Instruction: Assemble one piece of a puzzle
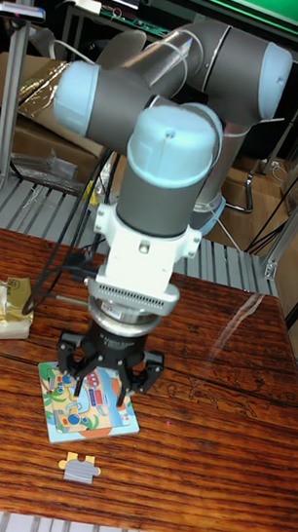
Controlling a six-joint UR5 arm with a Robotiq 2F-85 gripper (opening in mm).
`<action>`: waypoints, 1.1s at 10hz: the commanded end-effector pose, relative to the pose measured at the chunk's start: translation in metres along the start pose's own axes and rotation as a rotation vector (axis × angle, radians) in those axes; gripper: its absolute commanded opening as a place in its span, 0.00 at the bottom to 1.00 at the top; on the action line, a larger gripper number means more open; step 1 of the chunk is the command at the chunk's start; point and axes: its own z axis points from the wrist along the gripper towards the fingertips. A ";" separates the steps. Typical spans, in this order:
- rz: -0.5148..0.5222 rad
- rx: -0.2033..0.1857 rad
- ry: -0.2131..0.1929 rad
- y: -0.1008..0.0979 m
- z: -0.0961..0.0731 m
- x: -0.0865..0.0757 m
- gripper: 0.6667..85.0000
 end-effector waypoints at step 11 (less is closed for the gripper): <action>-0.015 -0.005 -0.088 0.001 0.074 -0.065 0.66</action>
